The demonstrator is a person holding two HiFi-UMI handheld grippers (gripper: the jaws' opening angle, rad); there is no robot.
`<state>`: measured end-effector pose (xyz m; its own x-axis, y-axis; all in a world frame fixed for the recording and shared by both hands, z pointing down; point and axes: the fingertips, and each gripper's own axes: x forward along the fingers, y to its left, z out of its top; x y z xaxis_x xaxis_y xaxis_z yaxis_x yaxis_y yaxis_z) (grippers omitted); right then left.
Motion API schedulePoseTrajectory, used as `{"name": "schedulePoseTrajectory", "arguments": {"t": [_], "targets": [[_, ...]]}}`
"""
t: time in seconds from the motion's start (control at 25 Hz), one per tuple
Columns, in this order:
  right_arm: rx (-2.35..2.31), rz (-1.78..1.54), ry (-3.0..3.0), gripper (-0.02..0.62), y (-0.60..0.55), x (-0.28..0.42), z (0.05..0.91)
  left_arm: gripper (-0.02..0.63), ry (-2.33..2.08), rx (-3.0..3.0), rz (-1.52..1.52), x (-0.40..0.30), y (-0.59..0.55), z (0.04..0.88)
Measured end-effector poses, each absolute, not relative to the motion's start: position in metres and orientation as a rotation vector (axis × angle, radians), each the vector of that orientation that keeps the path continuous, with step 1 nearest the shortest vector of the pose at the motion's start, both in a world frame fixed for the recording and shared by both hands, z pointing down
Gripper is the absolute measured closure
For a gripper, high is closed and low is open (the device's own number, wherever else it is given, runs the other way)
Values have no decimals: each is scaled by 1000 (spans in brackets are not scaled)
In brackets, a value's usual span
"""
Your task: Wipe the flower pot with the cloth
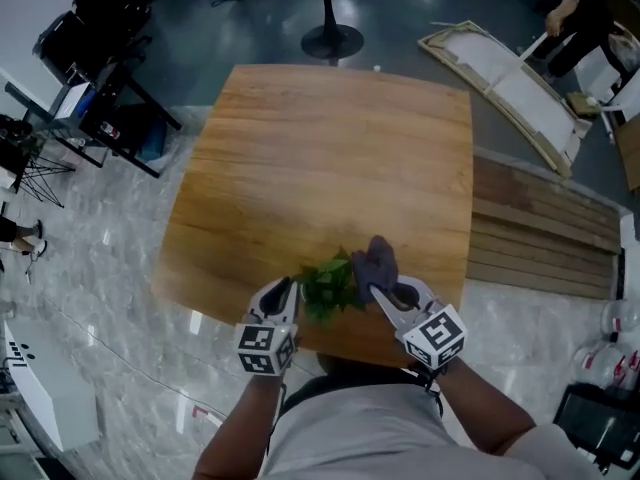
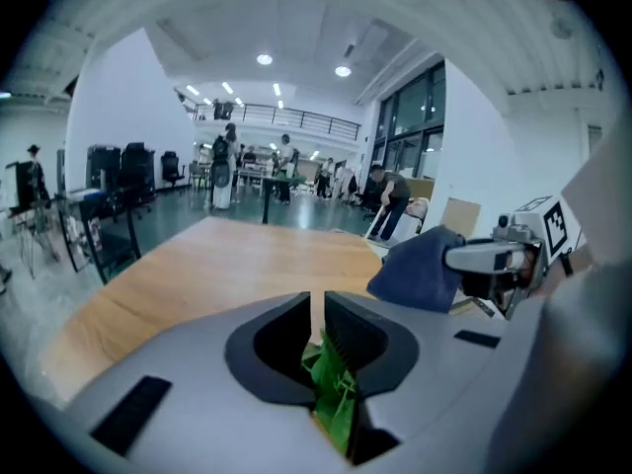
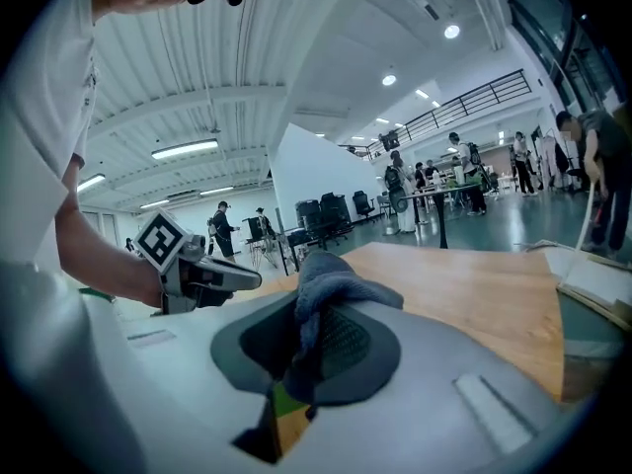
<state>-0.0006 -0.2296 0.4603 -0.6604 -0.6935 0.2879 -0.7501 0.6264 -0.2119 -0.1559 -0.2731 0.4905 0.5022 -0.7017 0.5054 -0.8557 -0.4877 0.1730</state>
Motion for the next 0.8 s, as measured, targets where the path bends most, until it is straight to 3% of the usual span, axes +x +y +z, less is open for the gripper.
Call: {"name": "schedulePoseTrajectory", "arguments": {"t": [0.16, 0.48, 0.8], "targets": [[1204, 443, -2698, 563, -216, -24, 425, 598, -1314, 2483, 421, -165, -259, 427], [1259, 305, -2780, 563, -193, -80, 333, 600, -1352, 2609, 154, -200, -224, 309], [1356, 129, -2828, 563, -164, -127, 268, 600, -1446, 2637, 21, -240, -192, 249]]}}
